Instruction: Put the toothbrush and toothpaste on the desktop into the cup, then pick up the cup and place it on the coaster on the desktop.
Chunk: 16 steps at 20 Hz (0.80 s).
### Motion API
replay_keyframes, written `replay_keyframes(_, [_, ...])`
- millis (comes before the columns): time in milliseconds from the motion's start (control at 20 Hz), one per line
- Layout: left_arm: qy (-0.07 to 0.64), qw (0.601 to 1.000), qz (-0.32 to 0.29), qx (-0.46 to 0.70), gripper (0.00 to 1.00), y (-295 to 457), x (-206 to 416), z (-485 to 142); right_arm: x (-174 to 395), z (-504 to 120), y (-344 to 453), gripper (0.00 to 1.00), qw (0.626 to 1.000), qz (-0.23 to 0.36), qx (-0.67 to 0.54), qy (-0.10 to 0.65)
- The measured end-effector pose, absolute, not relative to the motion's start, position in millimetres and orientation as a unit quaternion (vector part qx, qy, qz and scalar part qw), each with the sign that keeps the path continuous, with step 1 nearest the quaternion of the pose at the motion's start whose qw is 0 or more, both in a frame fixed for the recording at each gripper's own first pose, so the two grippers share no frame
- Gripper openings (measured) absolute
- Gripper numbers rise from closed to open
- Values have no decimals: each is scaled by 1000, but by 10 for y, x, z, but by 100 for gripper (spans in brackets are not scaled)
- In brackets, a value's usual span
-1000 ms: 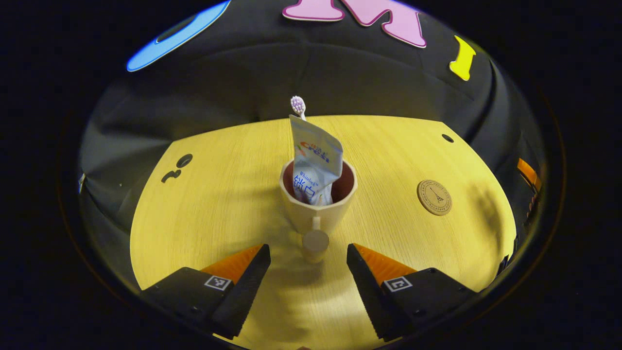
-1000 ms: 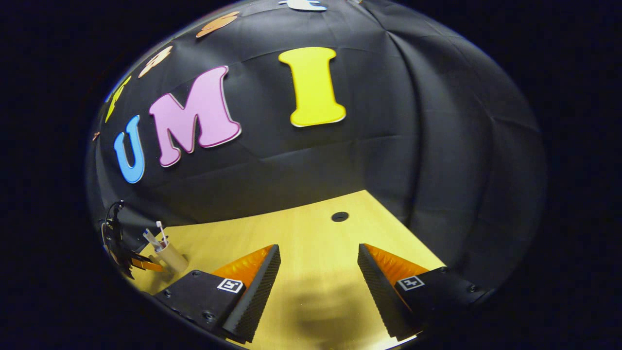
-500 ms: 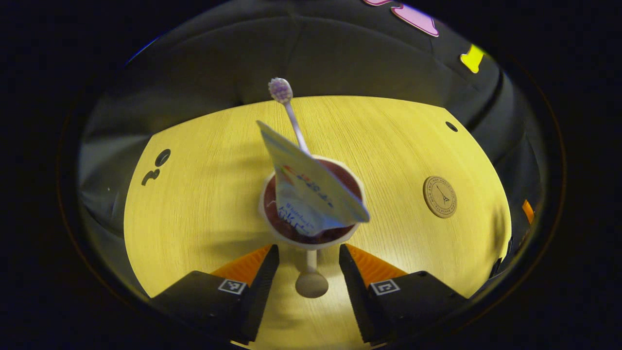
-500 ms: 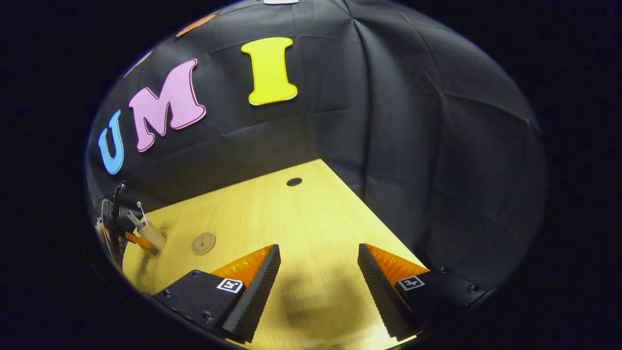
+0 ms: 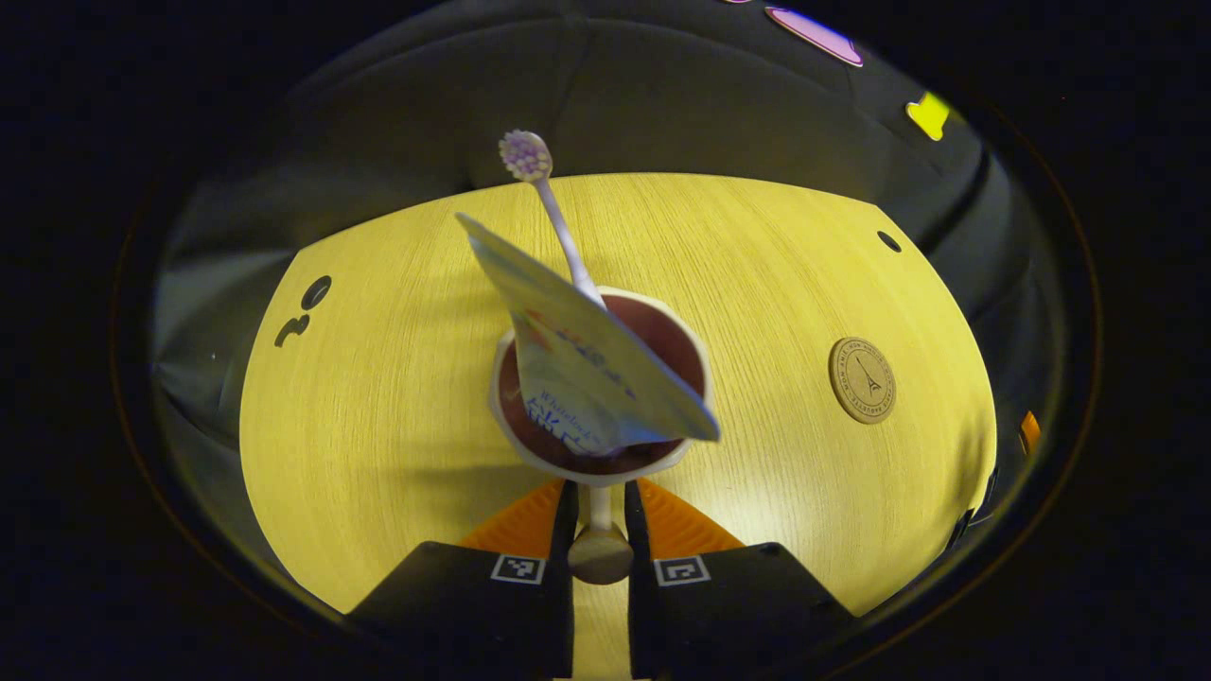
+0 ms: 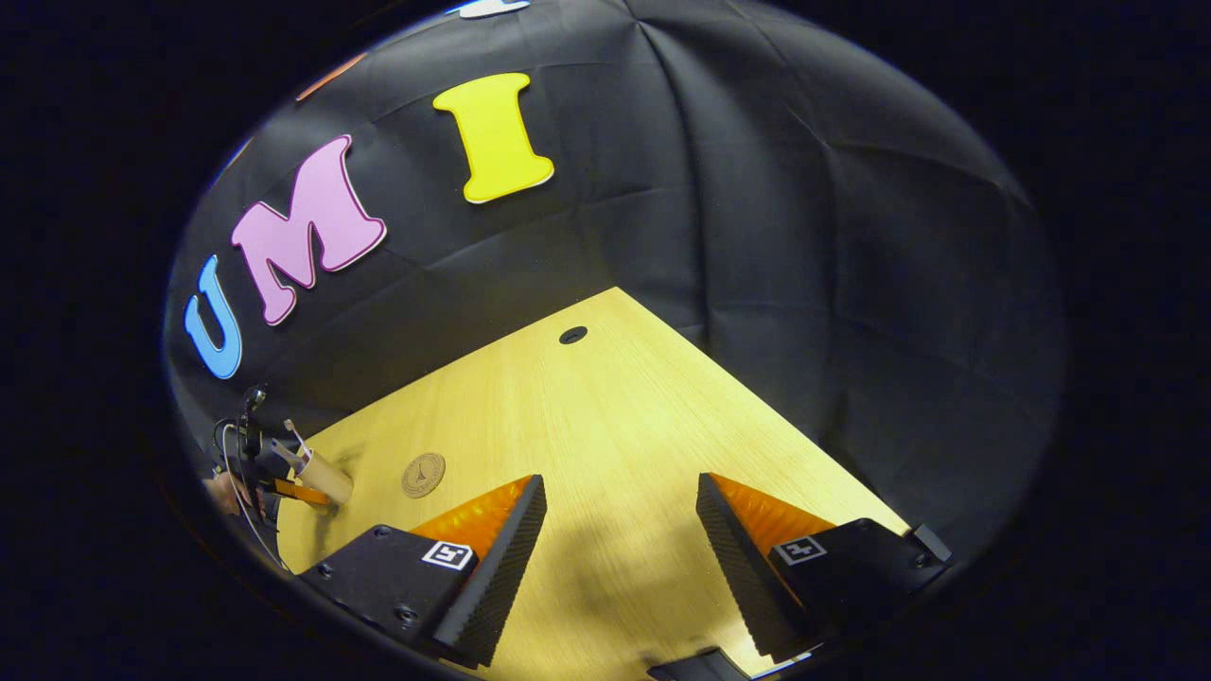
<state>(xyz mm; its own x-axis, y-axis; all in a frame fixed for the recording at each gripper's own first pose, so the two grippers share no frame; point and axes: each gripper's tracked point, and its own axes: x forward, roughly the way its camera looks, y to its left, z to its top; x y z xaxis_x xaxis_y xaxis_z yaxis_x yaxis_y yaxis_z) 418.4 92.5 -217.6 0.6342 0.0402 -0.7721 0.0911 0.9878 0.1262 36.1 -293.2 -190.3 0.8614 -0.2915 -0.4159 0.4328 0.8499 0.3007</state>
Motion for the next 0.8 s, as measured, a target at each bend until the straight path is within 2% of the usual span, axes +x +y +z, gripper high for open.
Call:
replay_keyframes(250, [409, 908, -30, 89, 25, 743, 4137, -2091, 456, -1883, -2762, 98, 951, -168, 181, 188])
replay_keyframes(500, [385, 903, -114, 152, 25, -34, 4224, -1817, 456, -1876, -2665, 98, 950, -162, 190, 186])
replay_keyframes(800, [398, 881, -183, 180, 25, -992, 4199, -2144, 457, -1889, -2482, 98, 952, -152, 197, 178])
